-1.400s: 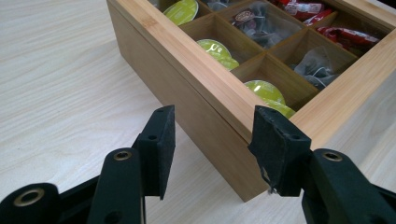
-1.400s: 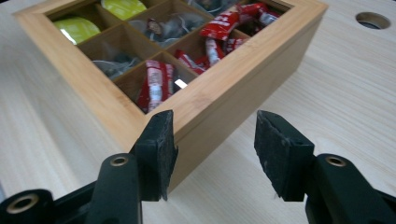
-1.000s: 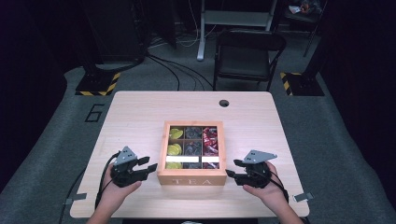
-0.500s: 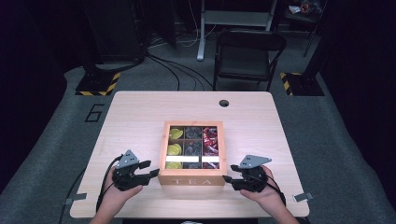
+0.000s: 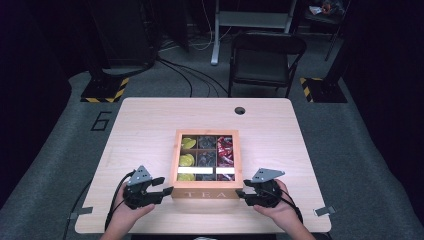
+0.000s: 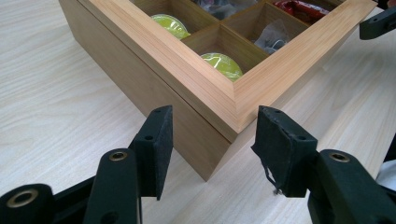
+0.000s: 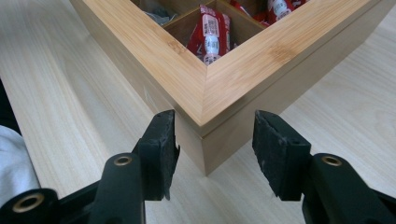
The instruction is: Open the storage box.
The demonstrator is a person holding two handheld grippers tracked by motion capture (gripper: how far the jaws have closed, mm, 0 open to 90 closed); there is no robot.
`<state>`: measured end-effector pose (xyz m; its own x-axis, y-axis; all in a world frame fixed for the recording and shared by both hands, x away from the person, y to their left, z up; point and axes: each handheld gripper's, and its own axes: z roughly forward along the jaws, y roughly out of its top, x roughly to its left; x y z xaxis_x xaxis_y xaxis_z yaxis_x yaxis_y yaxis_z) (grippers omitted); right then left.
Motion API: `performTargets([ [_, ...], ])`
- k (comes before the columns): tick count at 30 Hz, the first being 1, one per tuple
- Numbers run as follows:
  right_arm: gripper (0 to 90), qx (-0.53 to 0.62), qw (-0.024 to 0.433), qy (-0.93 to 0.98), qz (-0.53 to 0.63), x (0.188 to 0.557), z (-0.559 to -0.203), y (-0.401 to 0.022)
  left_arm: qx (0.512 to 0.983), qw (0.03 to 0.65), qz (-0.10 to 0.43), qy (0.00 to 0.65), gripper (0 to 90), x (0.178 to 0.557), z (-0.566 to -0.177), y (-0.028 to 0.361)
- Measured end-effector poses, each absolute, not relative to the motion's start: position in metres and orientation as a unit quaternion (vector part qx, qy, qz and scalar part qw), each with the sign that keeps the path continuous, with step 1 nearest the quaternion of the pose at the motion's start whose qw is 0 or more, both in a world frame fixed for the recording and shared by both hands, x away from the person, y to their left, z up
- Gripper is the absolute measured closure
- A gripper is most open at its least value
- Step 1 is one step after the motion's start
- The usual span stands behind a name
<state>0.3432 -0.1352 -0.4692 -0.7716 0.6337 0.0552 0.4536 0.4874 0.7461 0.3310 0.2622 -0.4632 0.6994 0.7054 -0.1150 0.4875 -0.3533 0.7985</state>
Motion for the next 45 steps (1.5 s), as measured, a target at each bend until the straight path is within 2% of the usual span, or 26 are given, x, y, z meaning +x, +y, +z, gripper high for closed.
performTargets([
  [21,53.0,0.315,0.126,0.848,0.407,0.339,-0.467,-0.132,0.825,0.425,0.122,0.353,50.3,0.329,-0.470,0.253],
  [45,53.2,0.325,0.115,0.845,0.410,0.340,-0.463,-0.133,0.825,0.418,0.130,0.358,52.5,0.331,-0.470,0.247],
])
